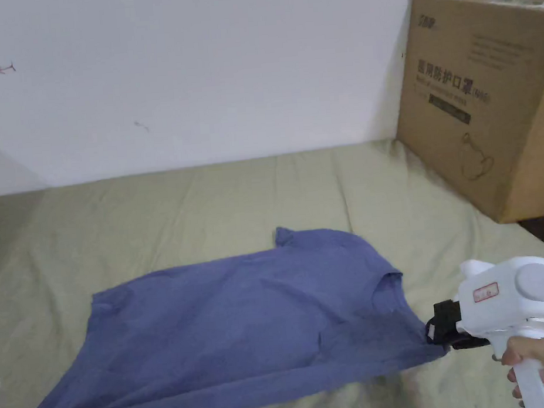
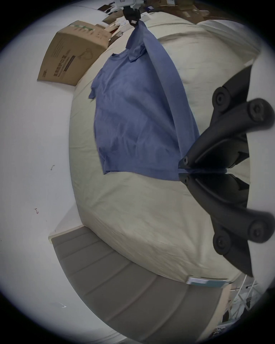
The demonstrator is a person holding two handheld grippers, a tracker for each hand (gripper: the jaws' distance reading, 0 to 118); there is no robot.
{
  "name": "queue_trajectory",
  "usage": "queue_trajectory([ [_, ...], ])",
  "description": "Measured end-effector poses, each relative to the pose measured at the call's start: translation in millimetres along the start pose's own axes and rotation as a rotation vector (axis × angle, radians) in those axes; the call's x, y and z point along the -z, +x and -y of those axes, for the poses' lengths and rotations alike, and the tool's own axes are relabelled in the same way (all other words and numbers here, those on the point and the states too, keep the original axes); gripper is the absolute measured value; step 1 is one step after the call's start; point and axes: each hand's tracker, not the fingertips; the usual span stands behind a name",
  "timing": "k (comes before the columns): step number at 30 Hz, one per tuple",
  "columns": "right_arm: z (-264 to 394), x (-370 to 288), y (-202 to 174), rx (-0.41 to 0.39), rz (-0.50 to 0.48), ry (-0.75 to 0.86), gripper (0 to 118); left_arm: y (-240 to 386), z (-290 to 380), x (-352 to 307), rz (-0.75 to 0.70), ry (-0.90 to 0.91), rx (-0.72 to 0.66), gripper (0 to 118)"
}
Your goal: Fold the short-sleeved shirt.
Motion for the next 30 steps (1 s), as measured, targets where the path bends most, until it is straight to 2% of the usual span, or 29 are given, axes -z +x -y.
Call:
queue_trajectory([
  [3, 59.2, -7.4, 10.2, -0.024, 0.023, -0.050, 5, 0.1, 43.2, -20.8, 0.035, -0.016, 0.004, 2],
  [7, 117.5, -19.1, 27.7, 0.069, -0.014, -0.077, 5, -1.6, 89.0, -20.8, 0.008, -0.068, 0.062, 2],
  [11, 140.5, -25.2, 38.3, 0.087, -0.005, -0.087, 5, -3.1, 110.4, -22.6, 0.003, -0.089, 0.060, 2],
  [14, 138.0, -24.7, 37.1, 0.093, 0.001, -0.081, 5, -9.2, 114.6, -22.6, 0.040, -0.075, -0.019, 4],
  [15, 136.0, -24.7, 34.0, 0.078, 0.007, -0.076, 5, -11.4, 113.7, -22.9, 0.045, -0.078, -0.045, 11],
  [16, 131.6, -23.6, 31.5, 0.044, 0.019, -0.073, 9, -14.2, 113.3, -24.1, 0.053, -0.083, -0.078, 36],
  [17, 130.1, -25.8, 27.0, 0.001, 0.018, -0.064, 9, -17.0, 113.0, -27.1, 0.043, -0.088, -0.095, 36],
  [18, 129.3, -29.9, 21.3, -0.034, 0.024, -0.054, 13, -24.4, 113.9, -23.5, 0.041, -0.086, -0.106, 46],
  [19, 129.1, -33.8, 16.6, -0.066, 0.051, -0.036, 23, -28.3, 115.5, -25.6, 0.053, -0.081, -0.114, 68],
  [20, 127.2, -37.1, 13.8, -0.106, 0.068, -0.008, 42, -31.2, 117.8, -30.3, 0.059, -0.077, -0.124, 98],
  [21, 128.7, -43.1, 8.7, -0.141, 0.084, 0.013, 52, -33.5, 120.2, -39.3, 0.061, -0.048, -0.140, 114],
  [24, 138.1, -58.6, -1.6, -0.208, 0.105, 0.052, 53, -37.5, 128.3, -60.9, 0.080, -0.026, -0.195, 109],
  [26, 150.7, -69.7, -5.8, -0.198, 0.070, 0.057, 52, -35.2, 138.1, -76.0, 0.123, -0.016, -0.227, 105],
  [27, 158.4, -74.6, -7.2, -0.176, 0.030, 0.082, 46, -34.7, 145.1, -82.5, 0.146, 0.005, -0.249, 92],
  [28, 163.5, -75.4, -5.7, -0.163, 0.015, 0.079, 18, -34.6, 150.9, -85.5, 0.160, 0.008, -0.266, 52],
  [29, 170.2, -73.6, -5.1, -0.136, 0.024, 0.066, 1, -33.9, 157.9, -84.5, 0.153, -0.006, -0.273, 13],
  [30, 177.6, -72.6, -4.1, -0.106, 0.021, 0.070, 1, -32.3, 166.1, -83.6, 0.123, -0.001, -0.279, 1],
])
